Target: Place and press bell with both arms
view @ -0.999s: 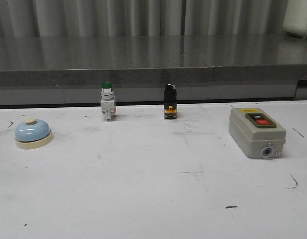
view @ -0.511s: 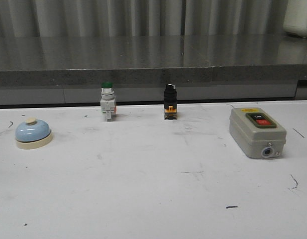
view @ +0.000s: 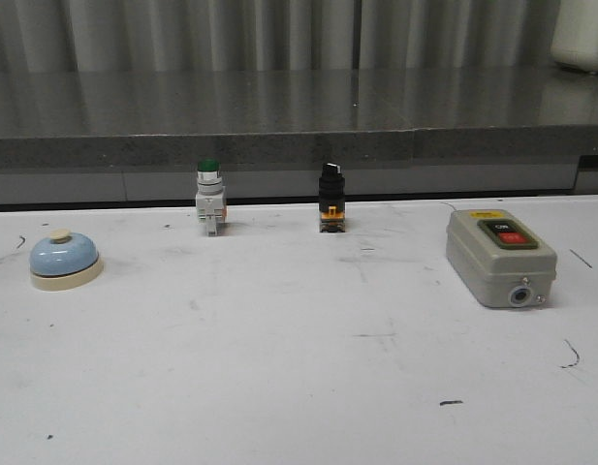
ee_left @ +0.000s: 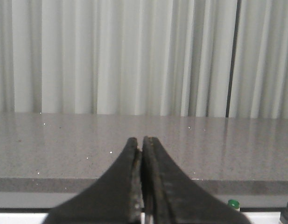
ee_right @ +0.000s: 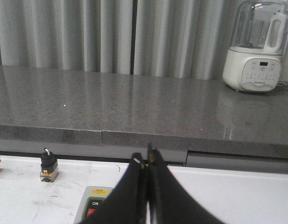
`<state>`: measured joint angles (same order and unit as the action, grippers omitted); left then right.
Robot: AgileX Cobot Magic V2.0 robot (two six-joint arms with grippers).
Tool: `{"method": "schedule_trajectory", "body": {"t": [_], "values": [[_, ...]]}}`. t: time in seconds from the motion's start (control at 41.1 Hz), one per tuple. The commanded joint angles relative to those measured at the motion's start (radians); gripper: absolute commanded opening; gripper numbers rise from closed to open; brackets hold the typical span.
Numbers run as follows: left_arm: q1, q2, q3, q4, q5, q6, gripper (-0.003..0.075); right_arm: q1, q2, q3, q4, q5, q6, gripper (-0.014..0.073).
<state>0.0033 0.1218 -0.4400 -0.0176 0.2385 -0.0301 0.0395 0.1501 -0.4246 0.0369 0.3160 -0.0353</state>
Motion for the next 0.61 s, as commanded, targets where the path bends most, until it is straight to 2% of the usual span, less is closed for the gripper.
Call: {"method": "schedule_trajectory", "body": {"t": [0.0,0.122,0.585], "values": [[0.0,0.1,-0.124,-0.009,0.05,-0.01,-0.002,-0.005,0.107,-0.118,0.005,0.015,-0.002,-0.0069],[0.0,0.202,-0.191,-0.009,0.155,-0.01,-0.002,-0.005,0.217,-0.191,0.005,0.119,-0.002,-0.0069],[0.0,0.438,-0.188,-0.009,0.203,-0.01,-0.002,-0.005,0.506,-0.196,0.005,0.145,-0.002,-0.0069]]}}
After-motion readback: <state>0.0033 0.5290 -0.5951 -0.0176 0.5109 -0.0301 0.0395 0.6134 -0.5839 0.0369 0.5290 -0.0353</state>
